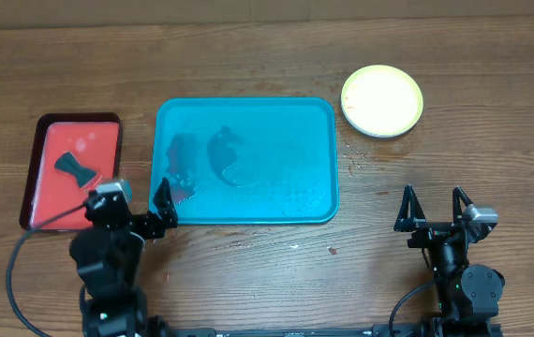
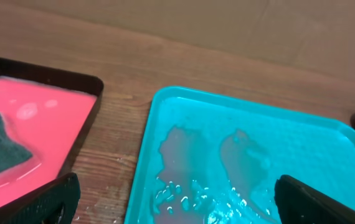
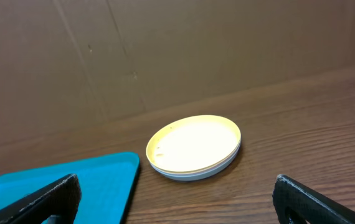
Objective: Clean dirty plates on tray and stack at the side
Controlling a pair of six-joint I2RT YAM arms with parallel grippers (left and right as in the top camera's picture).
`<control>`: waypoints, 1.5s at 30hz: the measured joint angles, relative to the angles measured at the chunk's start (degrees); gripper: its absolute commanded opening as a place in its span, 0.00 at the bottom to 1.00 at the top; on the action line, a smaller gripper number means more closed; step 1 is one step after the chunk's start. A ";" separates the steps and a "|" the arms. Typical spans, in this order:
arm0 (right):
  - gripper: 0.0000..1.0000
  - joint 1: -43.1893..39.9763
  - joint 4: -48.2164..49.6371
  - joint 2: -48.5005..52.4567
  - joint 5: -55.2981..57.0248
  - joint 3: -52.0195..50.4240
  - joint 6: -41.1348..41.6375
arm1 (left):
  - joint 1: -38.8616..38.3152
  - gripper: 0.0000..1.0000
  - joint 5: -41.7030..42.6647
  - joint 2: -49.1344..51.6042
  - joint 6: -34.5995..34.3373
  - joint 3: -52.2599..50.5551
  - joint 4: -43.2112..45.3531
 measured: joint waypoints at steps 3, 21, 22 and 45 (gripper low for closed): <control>1.00 0.00 -0.02 0.00 0.00 0.00 -0.02 | -0.02 1.00 0.39 -3.87 0.22 -3.85 3.21; 1.00 0.00 -0.02 -0.02 -0.02 0.00 -0.02 | -9.05 1.00 -10.73 -23.52 0.44 -11.61 -5.11; 1.00 0.00 0.00 0.00 0.02 0.00 0.02 | -9.44 1.00 -11.23 -24.28 0.44 -11.61 -5.18; 1.00 0.00 0.00 0.00 0.00 0.00 -0.02 | -15.47 1.00 -13.25 -30.56 6.64 -11.61 -5.35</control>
